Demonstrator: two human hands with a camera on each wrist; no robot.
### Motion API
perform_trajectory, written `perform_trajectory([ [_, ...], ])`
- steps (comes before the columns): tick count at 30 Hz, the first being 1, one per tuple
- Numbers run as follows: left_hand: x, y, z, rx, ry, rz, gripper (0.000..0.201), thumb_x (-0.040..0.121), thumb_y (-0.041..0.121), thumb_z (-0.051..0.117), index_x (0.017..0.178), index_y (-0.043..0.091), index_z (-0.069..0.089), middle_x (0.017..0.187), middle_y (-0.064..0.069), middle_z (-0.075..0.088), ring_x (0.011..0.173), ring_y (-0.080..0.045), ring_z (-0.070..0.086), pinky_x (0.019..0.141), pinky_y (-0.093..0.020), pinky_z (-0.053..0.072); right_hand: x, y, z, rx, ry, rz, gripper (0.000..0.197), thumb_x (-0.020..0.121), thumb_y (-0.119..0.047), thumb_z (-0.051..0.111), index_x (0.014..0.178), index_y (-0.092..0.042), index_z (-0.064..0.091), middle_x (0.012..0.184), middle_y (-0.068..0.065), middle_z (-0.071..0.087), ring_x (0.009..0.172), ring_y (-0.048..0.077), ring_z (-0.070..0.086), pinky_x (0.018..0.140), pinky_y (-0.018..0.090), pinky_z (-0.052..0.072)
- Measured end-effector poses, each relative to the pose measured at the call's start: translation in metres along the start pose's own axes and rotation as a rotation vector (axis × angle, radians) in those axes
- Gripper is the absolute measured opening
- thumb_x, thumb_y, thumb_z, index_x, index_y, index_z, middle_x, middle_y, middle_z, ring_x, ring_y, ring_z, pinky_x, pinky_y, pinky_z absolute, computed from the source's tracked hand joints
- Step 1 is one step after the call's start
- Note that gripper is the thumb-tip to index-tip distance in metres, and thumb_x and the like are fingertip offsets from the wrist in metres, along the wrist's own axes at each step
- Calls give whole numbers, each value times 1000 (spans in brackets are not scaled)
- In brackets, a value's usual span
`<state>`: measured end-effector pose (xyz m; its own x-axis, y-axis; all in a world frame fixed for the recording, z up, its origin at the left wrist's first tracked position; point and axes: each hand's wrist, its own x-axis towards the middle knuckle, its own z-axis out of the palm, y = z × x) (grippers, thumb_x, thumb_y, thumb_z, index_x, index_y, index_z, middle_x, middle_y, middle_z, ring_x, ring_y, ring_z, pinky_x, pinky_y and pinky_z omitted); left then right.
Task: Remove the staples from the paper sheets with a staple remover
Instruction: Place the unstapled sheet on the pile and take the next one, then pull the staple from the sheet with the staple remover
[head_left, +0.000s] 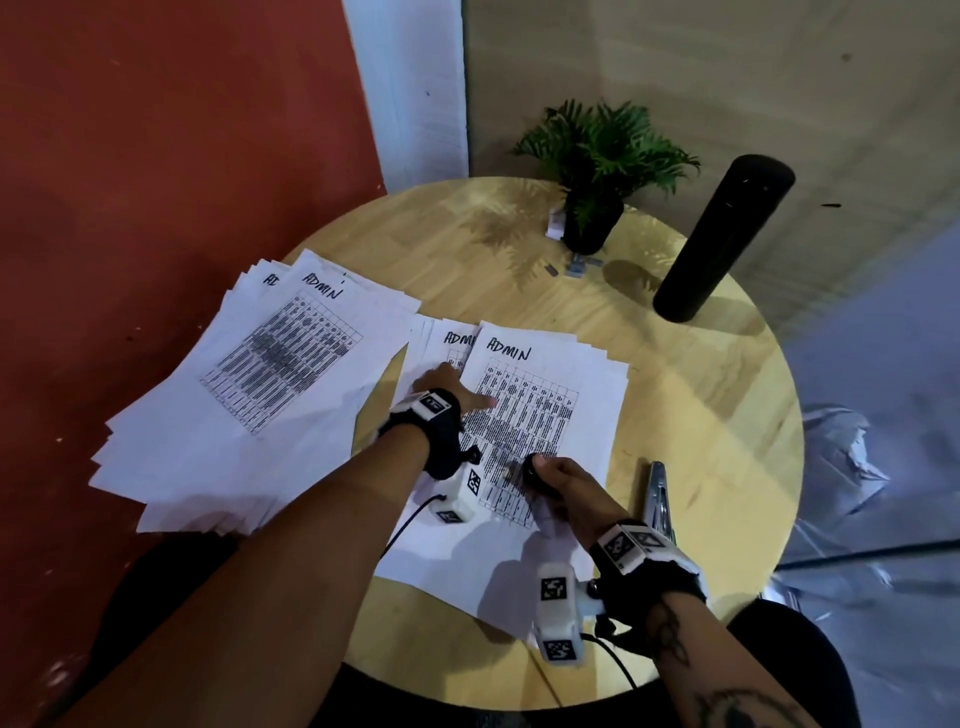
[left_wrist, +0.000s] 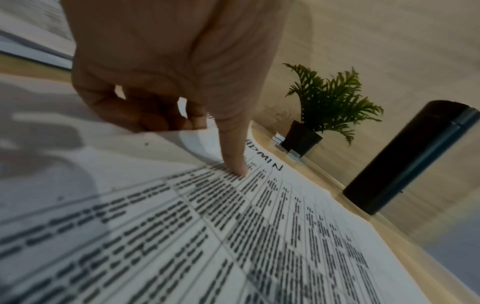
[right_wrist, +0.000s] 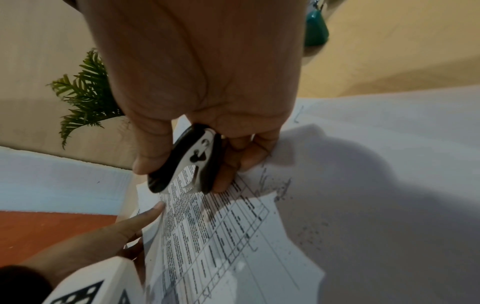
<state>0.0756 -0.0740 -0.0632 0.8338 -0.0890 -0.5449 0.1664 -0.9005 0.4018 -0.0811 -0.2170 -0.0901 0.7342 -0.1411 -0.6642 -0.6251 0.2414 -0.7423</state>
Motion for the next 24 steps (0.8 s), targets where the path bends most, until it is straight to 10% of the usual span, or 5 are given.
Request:
perform_trajectory([
  [6, 1, 2, -6, -48, 45, 42, 44, 91, 25, 62, 126, 1, 53, 128, -20, 56, 117, -35, 53, 98, -41, 43, -2, -1, 0, 46, 3, -5, 17, 90, -21, 60, 77, -13, 52, 67, 3, 57, 53, 8, 53, 49, 19, 40],
  [9, -2, -1, -11, -135, 80, 104, 19, 87, 20, 67, 87, 3, 60, 86, -18, 57, 88, -28, 53, 76, -33, 41, -4, -7, -2, 12, -4, 15, 15, 89, -22, 60, 79, -12, 56, 67, 5, 58, 51, 11, 52, 48, 22, 40],
  [14, -20, -13, -18, -552, 252, 279, 27, 77, 6, 75, 62, 12, 54, 65, -6, 48, 64, -10, 46, 68, -28, 36, -17, -19, -28, 81, 32, -10, 16, 91, -13, 56, 78, -8, 64, 67, 4, 66, 60, 14, 57, 56, 20, 48],
  [19, -50, -20, -36, -847, 296, 419, 25, 69, 16, 79, 77, -1, 62, 78, -10, 58, 80, -18, 51, 80, -42, 48, -45, -38, -50, 0, 135, -224, 8, 87, -4, 61, 93, 1, 64, 90, 13, 64, 62, 5, 61, 44, 9, 41],
  [24, -89, -13, -62, -965, 381, 514, 18, 78, -8, 68, 71, 8, 62, 67, 5, 69, 69, -10, 60, 74, -28, 51, -66, -85, -50, 123, 64, -378, 57, 46, -40, 89, 93, -15, 68, 104, 2, 69, 93, 12, 64, 75, 21, 45],
])
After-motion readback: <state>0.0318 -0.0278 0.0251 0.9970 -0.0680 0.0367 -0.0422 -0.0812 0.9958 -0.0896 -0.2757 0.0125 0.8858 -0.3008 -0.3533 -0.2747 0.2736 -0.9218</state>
